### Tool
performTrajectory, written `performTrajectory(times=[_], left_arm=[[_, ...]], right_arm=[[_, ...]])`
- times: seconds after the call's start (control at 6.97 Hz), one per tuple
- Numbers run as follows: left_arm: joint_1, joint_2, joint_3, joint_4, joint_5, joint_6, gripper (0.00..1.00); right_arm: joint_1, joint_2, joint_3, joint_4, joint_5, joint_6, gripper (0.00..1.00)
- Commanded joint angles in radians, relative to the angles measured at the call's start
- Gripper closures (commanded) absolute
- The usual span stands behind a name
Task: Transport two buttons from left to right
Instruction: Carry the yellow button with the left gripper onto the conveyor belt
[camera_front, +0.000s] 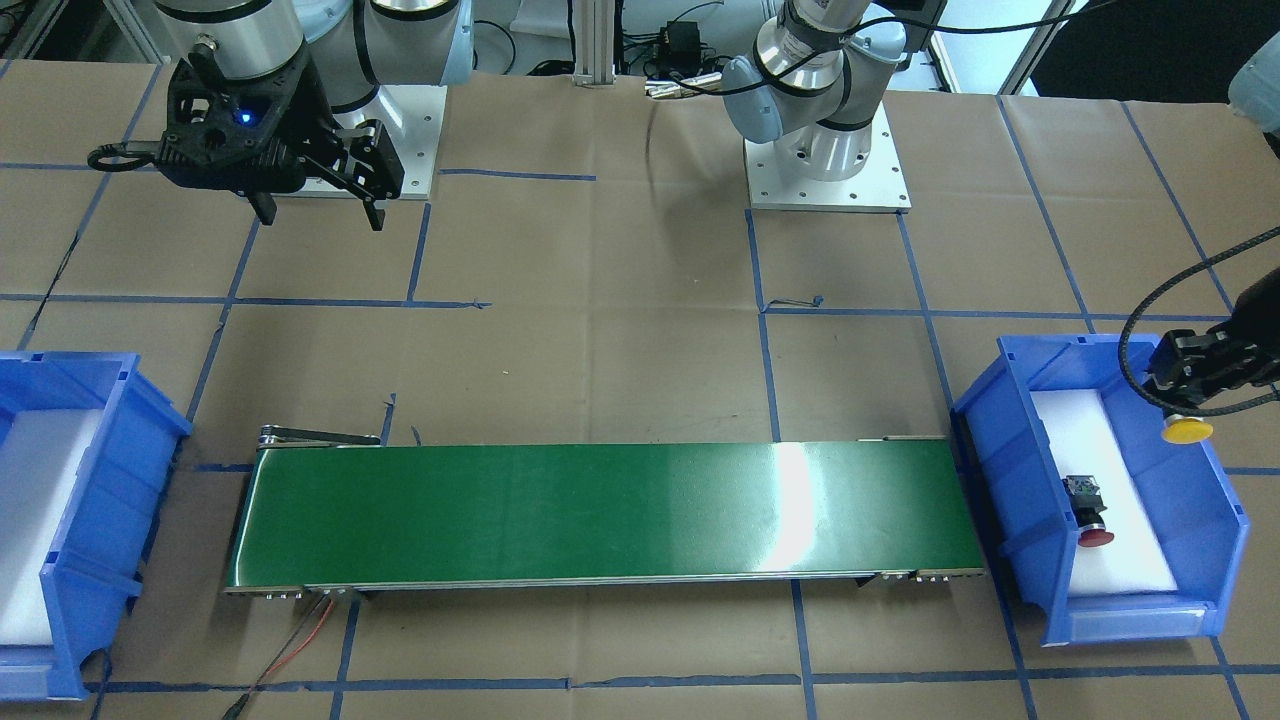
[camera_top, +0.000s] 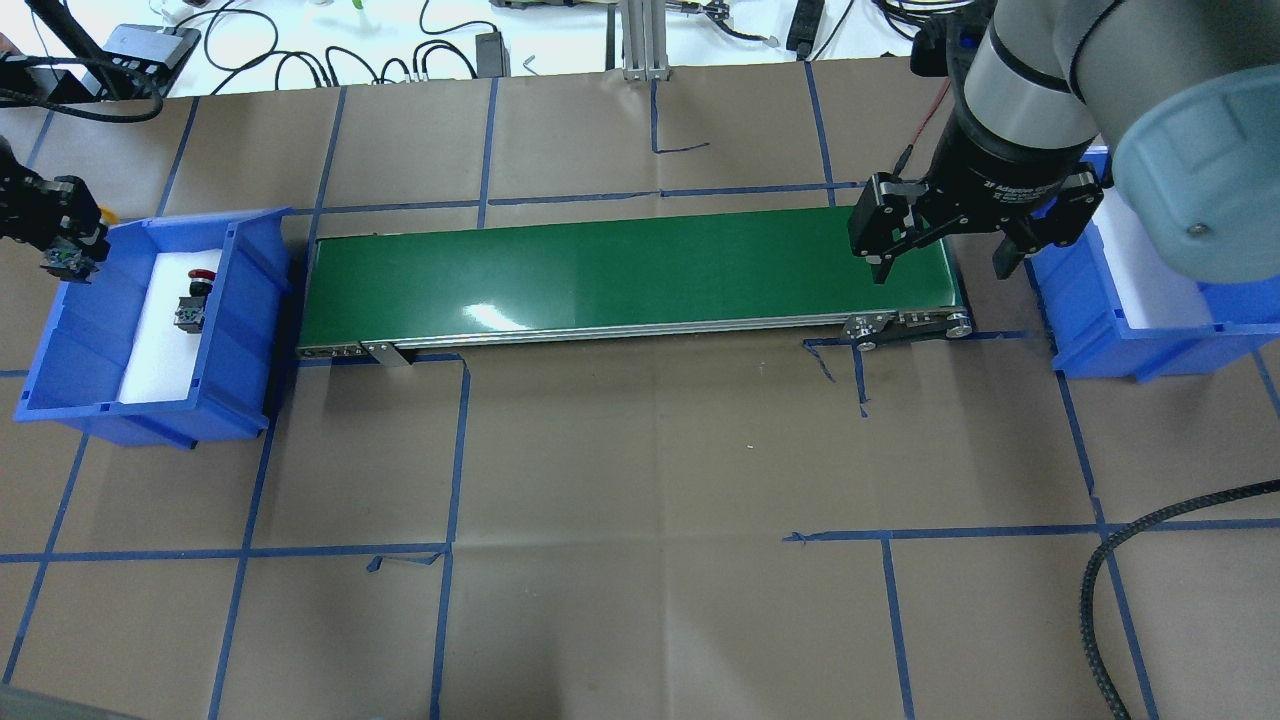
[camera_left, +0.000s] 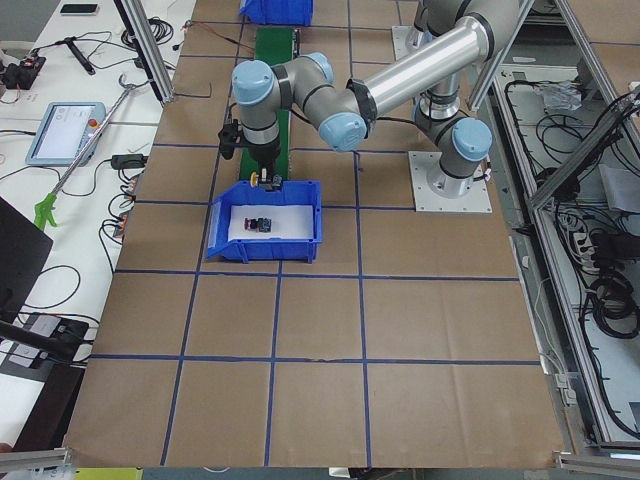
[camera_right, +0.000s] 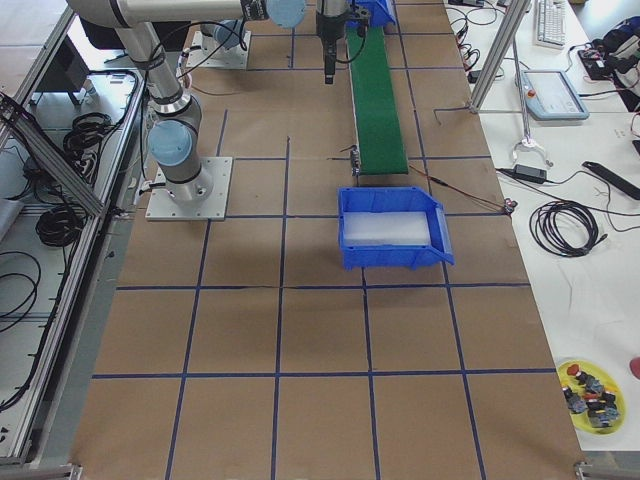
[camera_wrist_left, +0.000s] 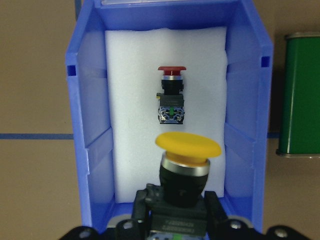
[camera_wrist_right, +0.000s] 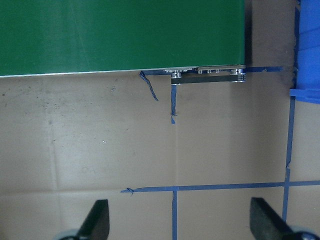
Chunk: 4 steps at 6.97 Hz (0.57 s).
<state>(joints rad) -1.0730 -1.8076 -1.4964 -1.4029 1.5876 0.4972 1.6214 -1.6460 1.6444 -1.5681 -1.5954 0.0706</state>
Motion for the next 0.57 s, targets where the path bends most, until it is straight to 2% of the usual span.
performTrajectory(times=[0.0, 0.29, 0.43], left_arm=[[-0.153, 0.017, 0.002, 0.002, 0.0, -0.2, 0.95], [-0.305, -0.007, -0.024, 0.03, -0.003, -0.43, 0.95], [-0.353, -0.027, -0.027, 0.039, -0.004, -0.484, 0.95]], right_arm=[[0.0, 0.0, 0.0, -0.001, 0.0, 0.0, 0.0], [0.0, 0.0, 0.0, 0.0, 0.0, -0.002, 0.0], [0.0, 0.0, 0.0, 0.0, 0.0, -0.002, 0.0]])
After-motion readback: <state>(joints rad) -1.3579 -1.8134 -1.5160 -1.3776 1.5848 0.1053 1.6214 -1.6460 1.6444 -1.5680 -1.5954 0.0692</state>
